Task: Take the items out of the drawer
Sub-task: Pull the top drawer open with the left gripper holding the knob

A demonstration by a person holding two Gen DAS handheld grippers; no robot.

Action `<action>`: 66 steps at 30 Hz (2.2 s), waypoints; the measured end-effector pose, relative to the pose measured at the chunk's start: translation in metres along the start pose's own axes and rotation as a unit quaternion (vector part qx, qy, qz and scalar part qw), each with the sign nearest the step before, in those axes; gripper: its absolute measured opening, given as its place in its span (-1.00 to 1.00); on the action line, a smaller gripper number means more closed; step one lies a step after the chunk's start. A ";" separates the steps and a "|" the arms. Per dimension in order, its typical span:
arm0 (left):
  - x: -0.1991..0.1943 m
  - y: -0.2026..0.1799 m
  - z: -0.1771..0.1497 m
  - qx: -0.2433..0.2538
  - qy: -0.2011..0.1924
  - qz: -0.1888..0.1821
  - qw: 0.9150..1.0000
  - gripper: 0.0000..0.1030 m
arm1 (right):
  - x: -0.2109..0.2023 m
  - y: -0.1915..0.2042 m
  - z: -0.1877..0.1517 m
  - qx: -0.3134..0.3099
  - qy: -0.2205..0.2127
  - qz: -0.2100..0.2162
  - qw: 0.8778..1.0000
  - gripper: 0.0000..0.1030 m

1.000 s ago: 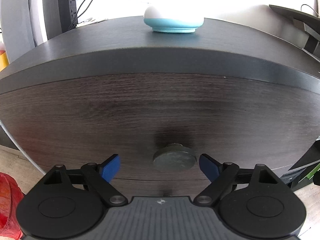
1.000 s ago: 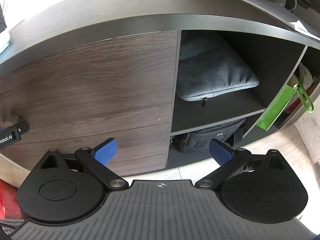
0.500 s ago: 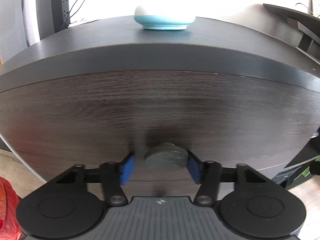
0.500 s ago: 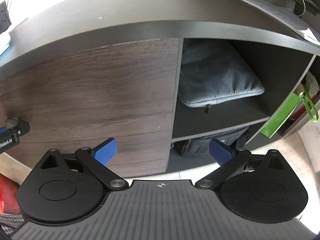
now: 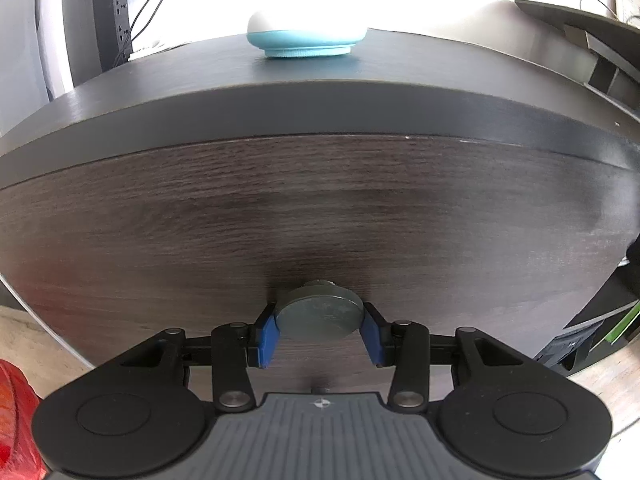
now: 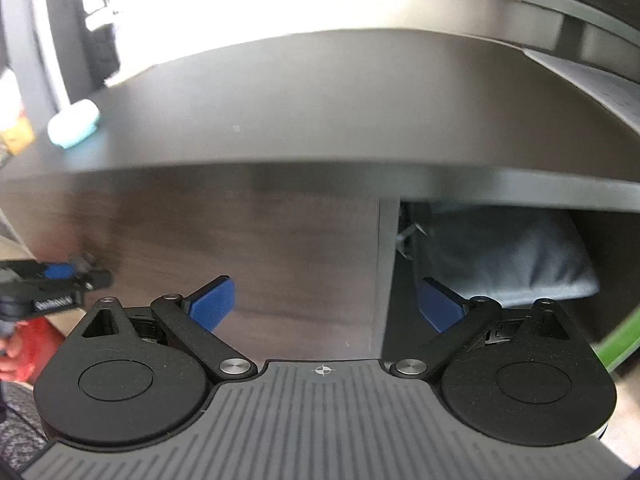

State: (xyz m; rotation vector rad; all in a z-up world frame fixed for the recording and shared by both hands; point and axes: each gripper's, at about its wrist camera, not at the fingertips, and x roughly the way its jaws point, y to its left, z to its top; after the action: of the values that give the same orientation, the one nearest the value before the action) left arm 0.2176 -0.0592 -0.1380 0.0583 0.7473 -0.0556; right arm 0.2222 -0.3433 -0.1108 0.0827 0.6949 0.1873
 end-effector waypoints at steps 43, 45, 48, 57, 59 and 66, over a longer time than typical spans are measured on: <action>-0.040 -0.001 -0.034 0.021 0.009 -0.009 1.000 -0.21 | -0.039 0.038 -0.018 -0.131 0.011 0.013 0.991 0.87; -0.046 -0.002 -0.040 0.023 0.011 -0.010 1.000 -0.21 | -0.047 0.040 -0.024 -0.132 0.012 0.011 0.991 0.87; -0.058 -0.003 -0.050 0.027 0.015 -0.011 0.999 -0.20 | -0.059 0.043 -0.035 -0.131 0.016 0.007 0.991 0.87; -0.093 -0.006 -0.082 0.031 0.019 -0.014 0.999 -0.20 | -0.097 0.053 -0.065 -0.130 0.031 0.004 0.991 0.89; -0.099 -0.006 -0.088 0.032 0.019 -0.016 0.999 -0.20 | -0.104 0.056 -0.071 -0.130 0.032 0.004 0.991 0.89; -0.113 -0.004 -0.098 0.040 0.019 -0.020 0.999 -0.20 | -0.121 0.059 -0.084 -0.125 0.036 0.009 0.992 0.89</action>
State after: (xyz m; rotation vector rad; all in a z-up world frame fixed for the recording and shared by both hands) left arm 0.0681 -0.0528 -0.1334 0.1209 0.7848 -0.1218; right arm 0.0690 -0.3089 -0.0912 -0.1576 0.7368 0.2946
